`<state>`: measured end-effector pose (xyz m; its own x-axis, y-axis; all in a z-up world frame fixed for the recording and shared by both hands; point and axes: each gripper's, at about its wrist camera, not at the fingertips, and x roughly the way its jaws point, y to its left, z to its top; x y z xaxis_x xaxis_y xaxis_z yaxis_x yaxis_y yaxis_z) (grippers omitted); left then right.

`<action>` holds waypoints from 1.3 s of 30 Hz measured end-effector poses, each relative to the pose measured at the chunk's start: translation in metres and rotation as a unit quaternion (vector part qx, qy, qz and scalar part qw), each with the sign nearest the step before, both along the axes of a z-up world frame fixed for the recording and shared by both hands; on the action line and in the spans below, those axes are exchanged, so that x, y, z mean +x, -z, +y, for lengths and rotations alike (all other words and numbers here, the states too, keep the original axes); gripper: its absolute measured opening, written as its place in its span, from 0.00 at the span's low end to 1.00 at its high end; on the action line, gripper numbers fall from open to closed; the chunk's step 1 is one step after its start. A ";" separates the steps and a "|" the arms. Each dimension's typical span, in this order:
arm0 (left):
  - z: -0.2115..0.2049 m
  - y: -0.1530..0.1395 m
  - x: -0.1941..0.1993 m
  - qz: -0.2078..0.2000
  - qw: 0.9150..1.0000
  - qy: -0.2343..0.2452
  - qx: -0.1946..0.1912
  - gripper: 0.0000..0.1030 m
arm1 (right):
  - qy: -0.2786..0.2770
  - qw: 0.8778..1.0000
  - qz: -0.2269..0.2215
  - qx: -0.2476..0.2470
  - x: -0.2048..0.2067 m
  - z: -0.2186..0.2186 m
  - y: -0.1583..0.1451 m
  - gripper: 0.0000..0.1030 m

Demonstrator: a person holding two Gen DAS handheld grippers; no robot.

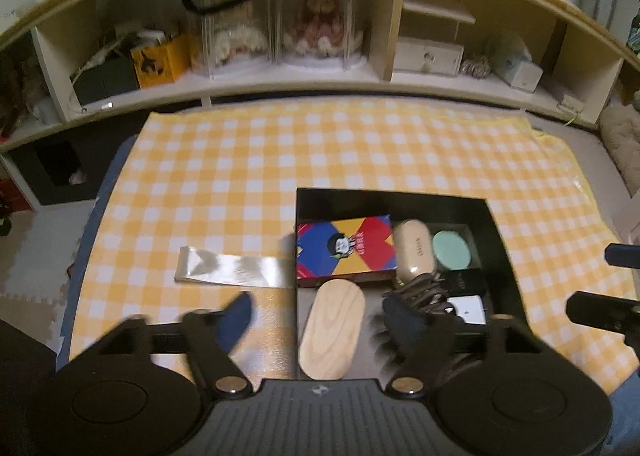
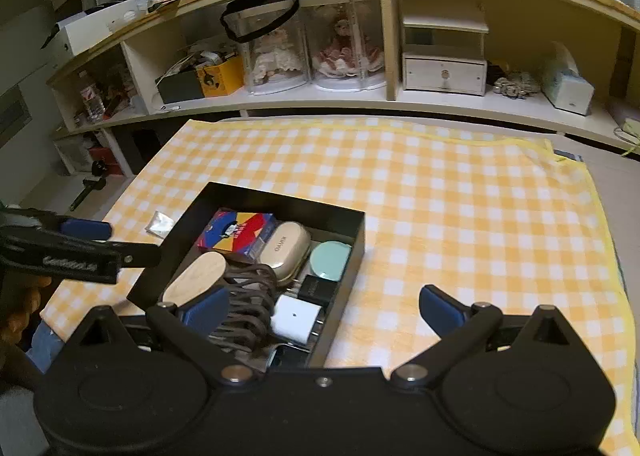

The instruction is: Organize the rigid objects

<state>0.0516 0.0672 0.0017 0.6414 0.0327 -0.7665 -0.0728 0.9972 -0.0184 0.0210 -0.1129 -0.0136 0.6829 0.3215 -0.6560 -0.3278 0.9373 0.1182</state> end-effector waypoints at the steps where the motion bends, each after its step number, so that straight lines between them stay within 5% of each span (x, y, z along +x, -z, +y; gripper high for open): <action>1: -0.002 -0.002 -0.003 -0.006 1.000 -0.001 0.002 0.85 | 0.003 1.000 0.000 0.000 -0.001 -0.002 0.000 0.99; 5: -0.014 -0.008 -0.018 -0.026 1.000 -0.005 0.013 0.92 | 0.009 1.000 0.001 -0.001 -0.004 -0.006 0.000 0.99; 11: -0.024 -0.011 -0.036 -0.020 0.999 -0.018 -0.019 0.94 | 0.019 1.000 0.000 -0.004 -0.011 -0.013 0.002 0.99; 15: -0.037 -0.008 -0.048 -0.011 1.000 -0.017 0.013 0.94 | 0.021 1.000 0.003 -0.009 -0.018 -0.017 0.005 0.99; 39: -0.062 -0.007 -0.075 -0.043 0.998 -0.007 0.046 0.99 | 0.038 0.999 -0.017 -0.025 -0.048 -0.040 0.006 1.00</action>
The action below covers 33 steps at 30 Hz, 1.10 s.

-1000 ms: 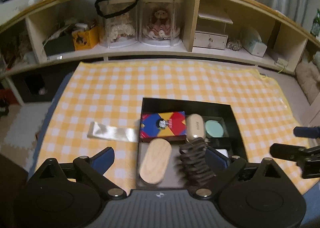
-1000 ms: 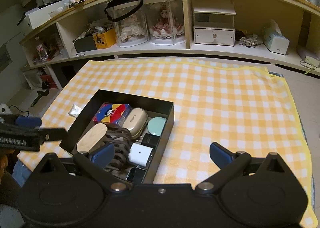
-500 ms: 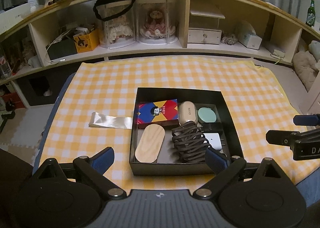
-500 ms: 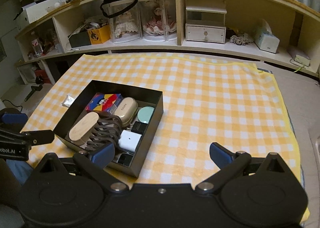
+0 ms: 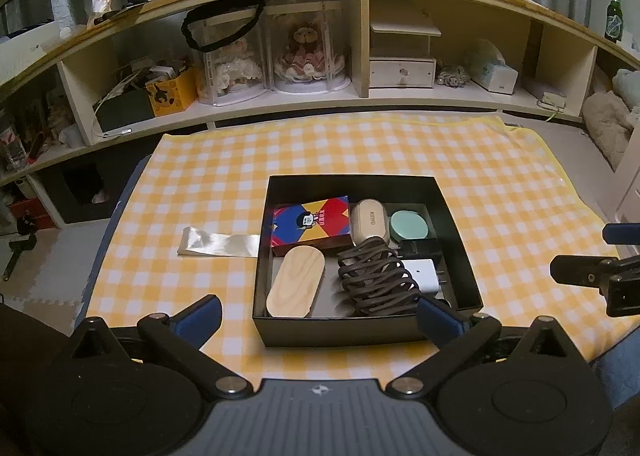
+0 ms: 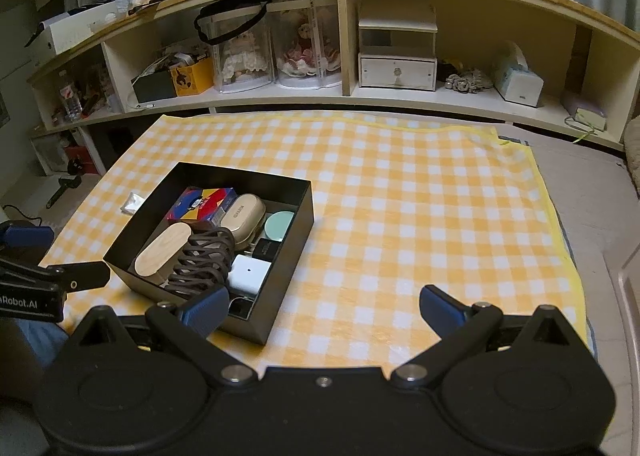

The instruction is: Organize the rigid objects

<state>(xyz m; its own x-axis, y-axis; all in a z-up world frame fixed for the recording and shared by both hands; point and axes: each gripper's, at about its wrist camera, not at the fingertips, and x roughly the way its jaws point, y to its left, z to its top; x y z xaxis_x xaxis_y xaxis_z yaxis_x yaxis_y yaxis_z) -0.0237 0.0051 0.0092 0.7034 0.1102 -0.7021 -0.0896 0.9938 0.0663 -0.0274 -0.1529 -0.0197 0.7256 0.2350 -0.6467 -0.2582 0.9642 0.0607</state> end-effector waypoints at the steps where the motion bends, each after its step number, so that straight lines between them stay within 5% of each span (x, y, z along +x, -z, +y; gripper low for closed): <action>1: 0.000 0.000 0.000 0.000 1.000 0.000 -0.001 1.00 | 0.001 1.000 0.000 0.000 0.000 -0.001 0.000 1.00; 33: 0.001 0.002 0.001 0.003 1.000 -0.008 -0.001 1.00 | 0.002 1.000 0.000 0.000 -0.001 -0.003 0.000 1.00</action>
